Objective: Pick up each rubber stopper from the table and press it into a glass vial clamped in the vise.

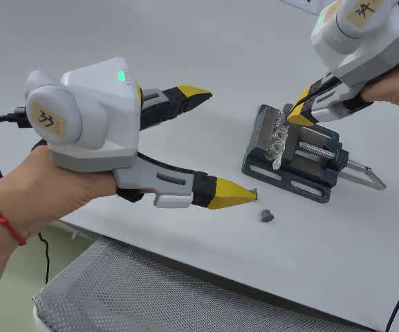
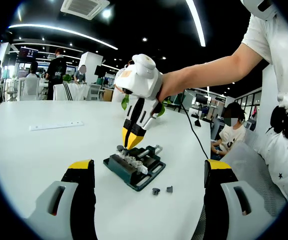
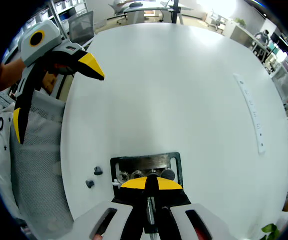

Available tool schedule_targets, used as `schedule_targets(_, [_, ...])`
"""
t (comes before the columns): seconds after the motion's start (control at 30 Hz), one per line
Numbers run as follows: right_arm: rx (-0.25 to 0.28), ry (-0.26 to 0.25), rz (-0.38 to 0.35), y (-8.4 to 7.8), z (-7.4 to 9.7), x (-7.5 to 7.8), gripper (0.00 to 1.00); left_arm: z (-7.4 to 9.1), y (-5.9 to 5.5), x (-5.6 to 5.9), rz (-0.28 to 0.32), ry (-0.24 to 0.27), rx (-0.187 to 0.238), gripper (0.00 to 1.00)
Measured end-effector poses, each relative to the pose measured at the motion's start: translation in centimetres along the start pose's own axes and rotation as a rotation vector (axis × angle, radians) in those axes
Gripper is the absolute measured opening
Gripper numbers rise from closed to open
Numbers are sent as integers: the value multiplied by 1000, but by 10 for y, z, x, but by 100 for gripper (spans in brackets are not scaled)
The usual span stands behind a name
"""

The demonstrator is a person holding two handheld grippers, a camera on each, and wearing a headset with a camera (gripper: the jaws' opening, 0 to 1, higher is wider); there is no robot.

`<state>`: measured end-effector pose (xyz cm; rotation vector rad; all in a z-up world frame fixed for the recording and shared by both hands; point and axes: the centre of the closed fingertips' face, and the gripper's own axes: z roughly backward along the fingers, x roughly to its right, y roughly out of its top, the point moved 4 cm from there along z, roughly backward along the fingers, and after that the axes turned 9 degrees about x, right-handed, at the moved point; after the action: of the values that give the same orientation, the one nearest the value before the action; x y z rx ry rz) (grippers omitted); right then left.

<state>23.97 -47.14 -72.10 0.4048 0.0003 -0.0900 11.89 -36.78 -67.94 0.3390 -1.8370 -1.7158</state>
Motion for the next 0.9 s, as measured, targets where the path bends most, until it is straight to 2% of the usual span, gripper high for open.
schedule_targets(0.37, [-6, -1, -6, -4, -5, 4, 0, 1, -1, -2, 4, 3, 2, 90])
schedule_targets(0.6, [-4, 5, -13, -3, -5, 0, 0, 1, -3, -3, 8, 2, 1, 90])
schedule_targets(0.9, [-6, 12, -16, -2, -4, -2, 0, -2, 0, -3, 8, 4, 7, 90])
